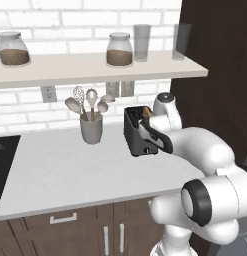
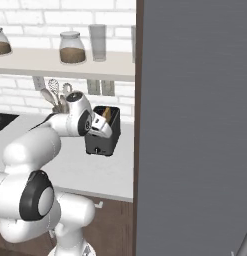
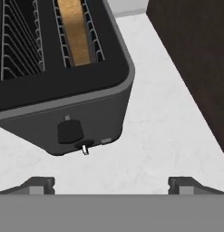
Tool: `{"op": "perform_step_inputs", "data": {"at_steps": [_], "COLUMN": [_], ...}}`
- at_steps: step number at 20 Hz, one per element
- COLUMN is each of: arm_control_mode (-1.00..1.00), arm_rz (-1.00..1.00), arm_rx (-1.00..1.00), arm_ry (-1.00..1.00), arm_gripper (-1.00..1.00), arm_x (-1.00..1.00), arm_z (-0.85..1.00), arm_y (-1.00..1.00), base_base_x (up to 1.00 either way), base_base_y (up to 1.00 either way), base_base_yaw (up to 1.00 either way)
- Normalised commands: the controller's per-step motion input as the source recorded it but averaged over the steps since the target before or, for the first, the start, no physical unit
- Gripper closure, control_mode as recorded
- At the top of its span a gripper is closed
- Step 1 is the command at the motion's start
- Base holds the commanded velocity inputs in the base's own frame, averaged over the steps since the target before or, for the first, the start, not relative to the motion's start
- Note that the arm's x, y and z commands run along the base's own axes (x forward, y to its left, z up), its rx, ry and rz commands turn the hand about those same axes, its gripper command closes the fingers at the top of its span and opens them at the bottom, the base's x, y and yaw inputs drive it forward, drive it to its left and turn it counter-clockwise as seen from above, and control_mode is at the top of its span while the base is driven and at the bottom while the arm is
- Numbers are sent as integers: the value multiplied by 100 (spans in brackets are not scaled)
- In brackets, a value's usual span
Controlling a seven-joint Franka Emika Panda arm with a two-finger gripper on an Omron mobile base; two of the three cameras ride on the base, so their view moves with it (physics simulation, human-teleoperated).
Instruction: Start the toaster. Once the lever pops up, take the bread to the plate on the dining counter.
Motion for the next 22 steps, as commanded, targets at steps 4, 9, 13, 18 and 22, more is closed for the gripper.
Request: {"op": "perform_step_inputs", "data": {"at_steps": [4,9,13,18,22], "arm_control_mode": [-100,-100,-100,-100,-100], "arm_rz": [-4,0,0,-1,-3], "arm_rx": [0,1,0,0,3], "arm_ry": [-2,-2,0,0,0], "arm_gripper": [-100,-100,-100,-100,-100], "arm_x": [3,15,28,31,22], "arm_z": [-13,-23,-13,-4,0], "arm_y": [-1,-2,0,0,0], "base_base_x": [0,0,0,0,0], "base_base_y": [0,0,0,0,0], "base_base_yaw": [0,0,0,0,0]}}
